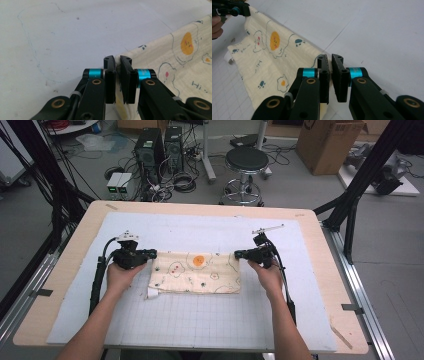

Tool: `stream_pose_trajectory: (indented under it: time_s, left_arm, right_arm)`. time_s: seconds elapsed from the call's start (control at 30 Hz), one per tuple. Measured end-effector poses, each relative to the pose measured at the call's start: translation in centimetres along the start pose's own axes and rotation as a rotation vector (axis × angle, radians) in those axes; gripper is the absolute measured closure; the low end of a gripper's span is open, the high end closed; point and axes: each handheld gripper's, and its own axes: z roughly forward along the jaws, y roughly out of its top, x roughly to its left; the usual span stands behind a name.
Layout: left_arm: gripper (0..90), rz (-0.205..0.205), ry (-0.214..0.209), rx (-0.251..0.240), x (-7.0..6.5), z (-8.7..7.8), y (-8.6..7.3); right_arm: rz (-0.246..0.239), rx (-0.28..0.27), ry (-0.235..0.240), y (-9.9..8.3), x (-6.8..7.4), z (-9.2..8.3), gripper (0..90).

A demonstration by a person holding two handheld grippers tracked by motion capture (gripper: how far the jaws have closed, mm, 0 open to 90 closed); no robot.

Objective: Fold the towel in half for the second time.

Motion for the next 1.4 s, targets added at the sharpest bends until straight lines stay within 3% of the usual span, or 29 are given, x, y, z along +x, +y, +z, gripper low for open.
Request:
stream_pose_trajectory:
  time_s: [0.17,0.43,0.87,1.13,1.2,1.4]
  left_arm:
    - [82.7,0.034,0.002,-0.004,-0.5,-0.5,0.0]
    - [82.3,0.022,-0.027,-0.041,-0.5,-1.4,-1.0]
    - [81.6,0.054,-0.051,-0.027,-1.3,-2.2,-2.6]
    - [80.8,0.108,-0.073,-0.019,-2.3,-3.0,-2.8]
    - [80.7,0.097,-0.085,-0.033,-2.4,-3.2,-3.1]
    - [80.7,0.125,-0.094,-0.007,-2.7,-3.6,-3.9]
  right_arm:
    - [-0.02,0.028,0.002,-0.1,0.5,-0.1,85.0]
    - [-0.035,0.027,0.021,-0.1,1.3,-0.8,84.9]
    - [-0.075,0.008,0.033,-2.2,2.4,-1.4,84.7]
    - [-0.076,0.003,0.052,-3.1,2.6,-1.7,84.6]
    - [-0.073,-0.002,0.062,-3.4,2.6,-1.8,84.5]
    - [-0.087,0.001,0.071,-4.2,3.0,-1.9,84.4]
